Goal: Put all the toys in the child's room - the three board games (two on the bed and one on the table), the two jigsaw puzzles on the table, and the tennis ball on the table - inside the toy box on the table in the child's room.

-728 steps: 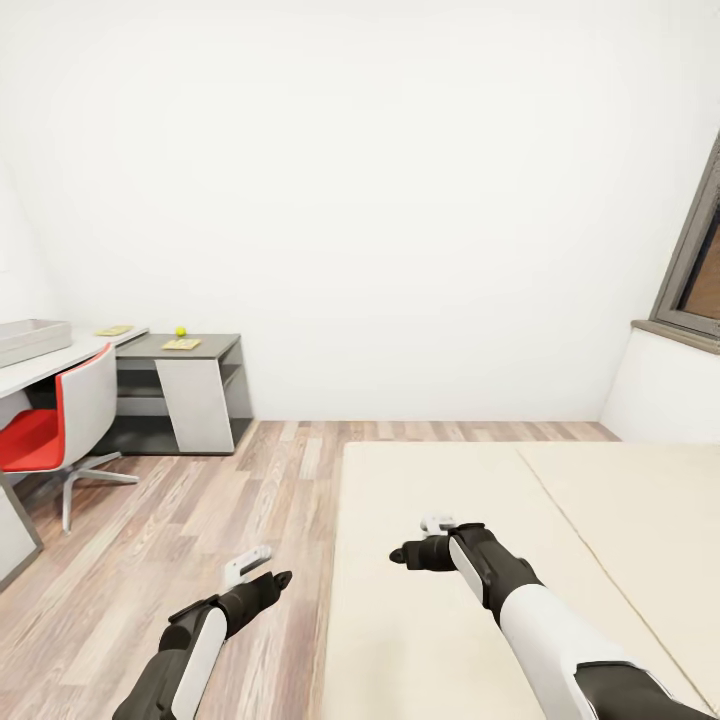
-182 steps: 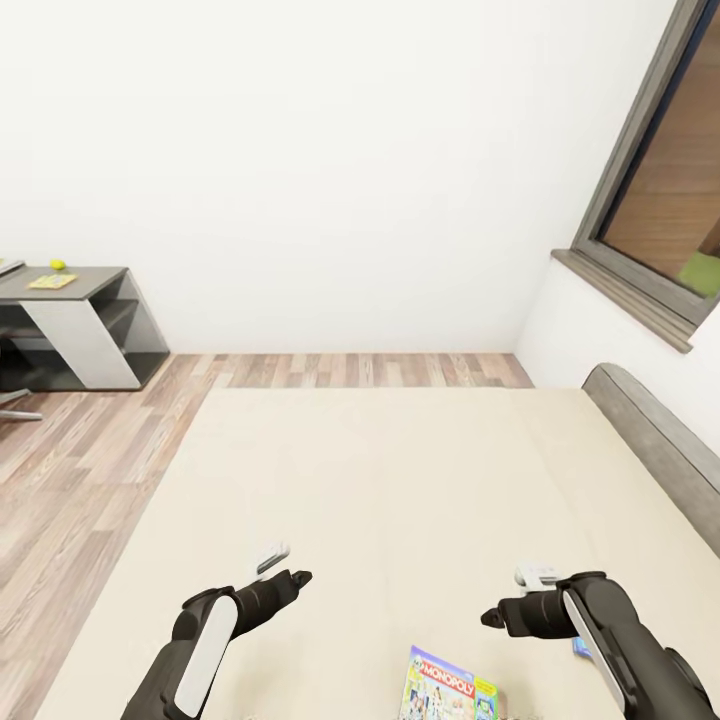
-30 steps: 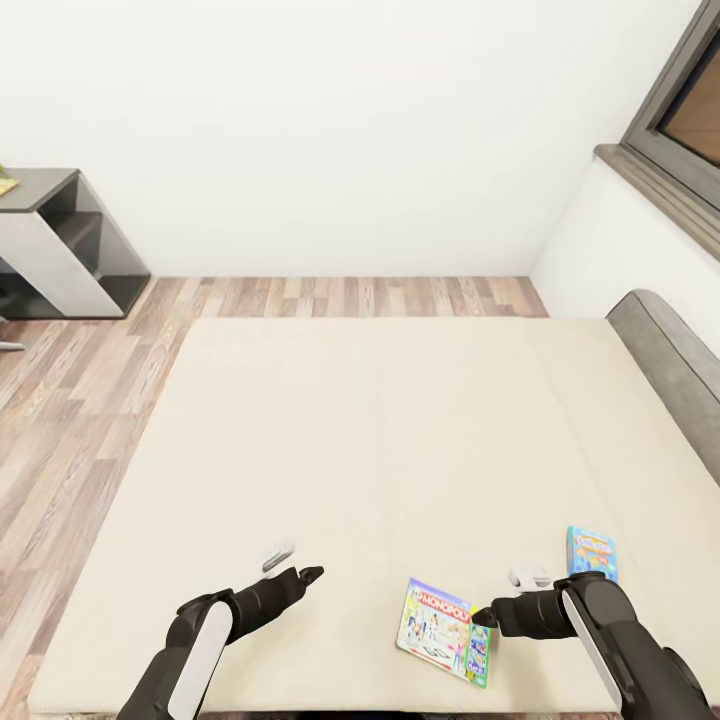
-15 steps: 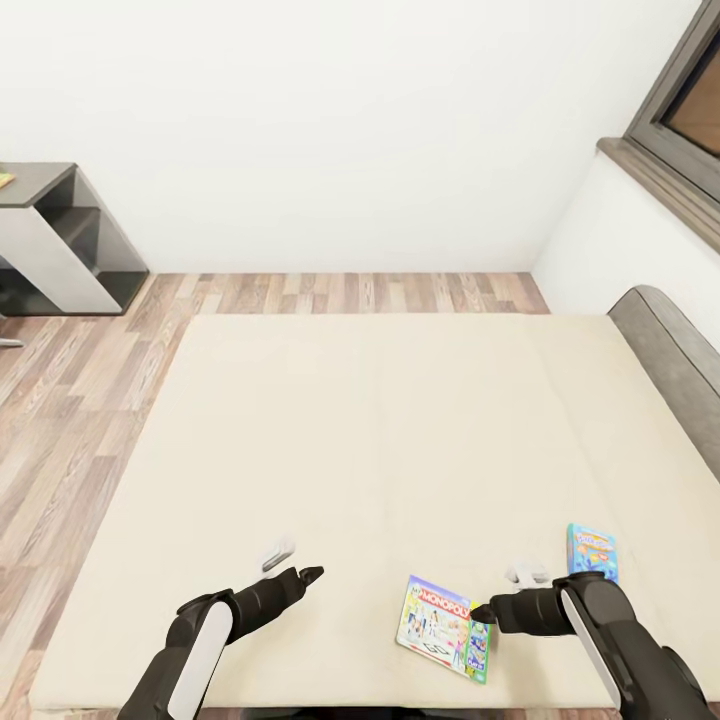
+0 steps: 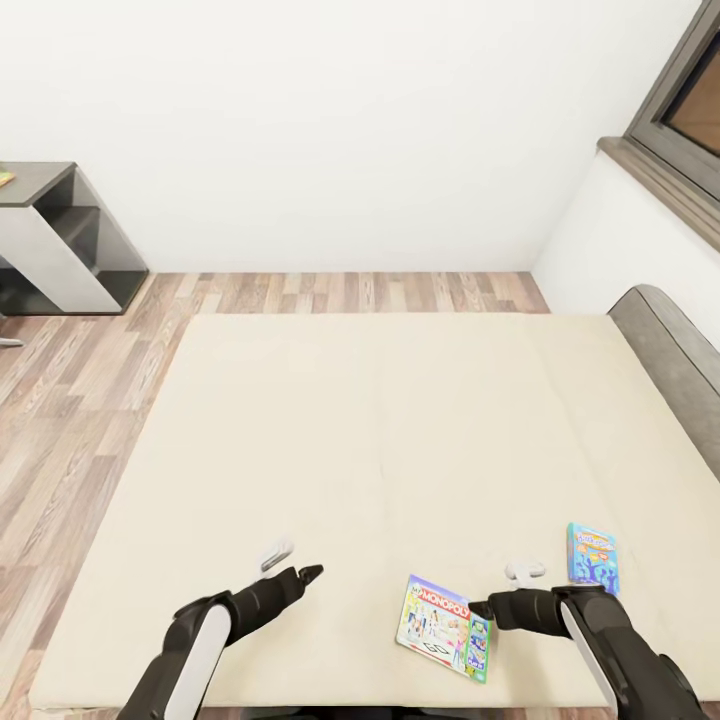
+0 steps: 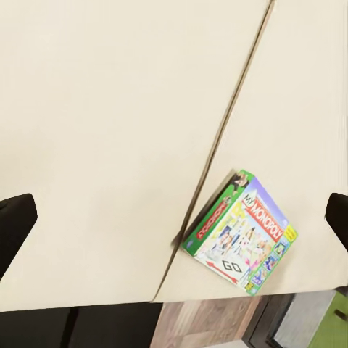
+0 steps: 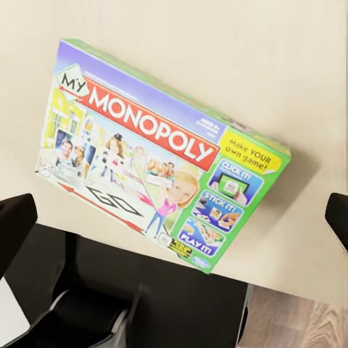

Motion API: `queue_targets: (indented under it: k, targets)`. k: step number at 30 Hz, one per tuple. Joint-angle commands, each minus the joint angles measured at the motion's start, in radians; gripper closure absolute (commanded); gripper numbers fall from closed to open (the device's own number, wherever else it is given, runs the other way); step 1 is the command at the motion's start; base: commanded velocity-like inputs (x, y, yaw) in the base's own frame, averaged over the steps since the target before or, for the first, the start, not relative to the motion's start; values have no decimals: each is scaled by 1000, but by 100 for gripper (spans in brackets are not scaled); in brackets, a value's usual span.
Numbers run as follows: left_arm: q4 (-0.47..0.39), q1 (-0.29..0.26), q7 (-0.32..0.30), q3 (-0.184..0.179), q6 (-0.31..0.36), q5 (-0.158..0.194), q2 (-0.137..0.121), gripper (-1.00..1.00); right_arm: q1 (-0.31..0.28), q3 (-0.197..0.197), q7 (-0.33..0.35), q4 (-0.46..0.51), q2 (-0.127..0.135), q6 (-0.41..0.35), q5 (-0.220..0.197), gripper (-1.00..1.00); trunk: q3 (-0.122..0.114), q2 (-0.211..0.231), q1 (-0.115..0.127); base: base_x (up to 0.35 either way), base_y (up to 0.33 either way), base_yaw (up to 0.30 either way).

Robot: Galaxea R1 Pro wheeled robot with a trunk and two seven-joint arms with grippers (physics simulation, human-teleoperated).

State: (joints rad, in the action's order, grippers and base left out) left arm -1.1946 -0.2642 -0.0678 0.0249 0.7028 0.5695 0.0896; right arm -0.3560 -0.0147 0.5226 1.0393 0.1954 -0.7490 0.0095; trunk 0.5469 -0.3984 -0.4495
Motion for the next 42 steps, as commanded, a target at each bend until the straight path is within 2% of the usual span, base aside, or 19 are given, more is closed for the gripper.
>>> queue_targets:
  k: [1, 12, 31, 42]
  targets:
    - [-7, 4, -7, 2, 0, -1, 1, -100, -7, -3, 5, -17, 0, 8, 1, -100, 1, -2, -1, 0, 0, 0]
    - [-50, 28, -28, 1, -27, 0, 1, -100, -36, -8, 8, -98, -2, 51, 0, -100, 2, -2, -1, 0, 0, 0]
    - [-72, 39, -34, 1, -32, 0, 1, -100, -45, -15, 2, -116, 1, 61, 1, -100, 2, -2, -1, 0, 0, 0]
    - [-74, 40, -34, 1, -31, 0, 0, -100, -48, -68, 2, -112, 4, 59, 2, -100, 2, -2, -1, 0, 0, 0]
